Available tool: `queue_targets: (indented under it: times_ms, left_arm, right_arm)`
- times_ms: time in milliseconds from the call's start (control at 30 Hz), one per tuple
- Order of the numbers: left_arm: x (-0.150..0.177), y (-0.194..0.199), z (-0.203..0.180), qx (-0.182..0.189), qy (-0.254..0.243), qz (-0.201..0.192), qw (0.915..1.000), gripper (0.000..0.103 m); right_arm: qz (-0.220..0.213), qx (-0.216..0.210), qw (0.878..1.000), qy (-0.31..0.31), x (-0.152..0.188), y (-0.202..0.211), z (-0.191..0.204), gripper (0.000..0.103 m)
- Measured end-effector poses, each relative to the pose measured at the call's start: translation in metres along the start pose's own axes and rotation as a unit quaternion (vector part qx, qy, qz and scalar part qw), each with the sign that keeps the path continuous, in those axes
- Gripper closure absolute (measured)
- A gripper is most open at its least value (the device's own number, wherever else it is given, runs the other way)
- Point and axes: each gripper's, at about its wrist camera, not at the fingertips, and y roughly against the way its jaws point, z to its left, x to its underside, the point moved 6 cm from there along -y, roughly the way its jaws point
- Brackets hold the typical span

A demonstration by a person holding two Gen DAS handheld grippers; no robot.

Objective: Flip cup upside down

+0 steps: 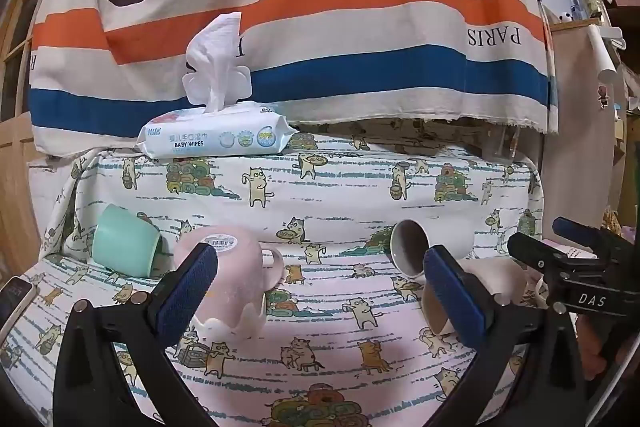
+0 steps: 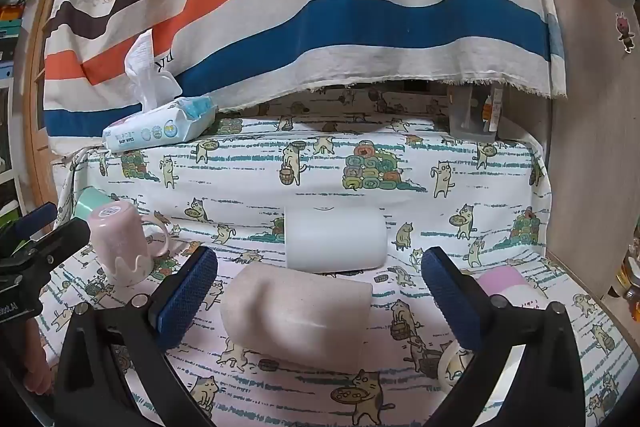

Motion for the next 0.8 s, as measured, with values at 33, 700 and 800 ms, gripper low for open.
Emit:
queue_targets:
  times_ms: [33,700,800]
  left_arm:
    - [0.0000,0.0001,0.0002,-0.003,-0.001,0.000,1.0000,0.000]
    - [-0.0001,0.0004,-0.0011,-0.012,-0.018,-0.001,0.9998,0.000]
    - [-0.0002,0.0005,-0.0010,-0.012,-0.019,-0.001,0.9997,0.000]
  right_arm:
    - [0.000,0.000,1.000,-0.001,0.0000,-0.0002,-0.0001,0.000]
    - [0.001,-0.001,1.000,-0.003,-0.0001,0.0004,0.0005,0.000]
    - [0.001,-0.001,1.000,-0.003,-0.0001,0.0003,0.0006,0.000]
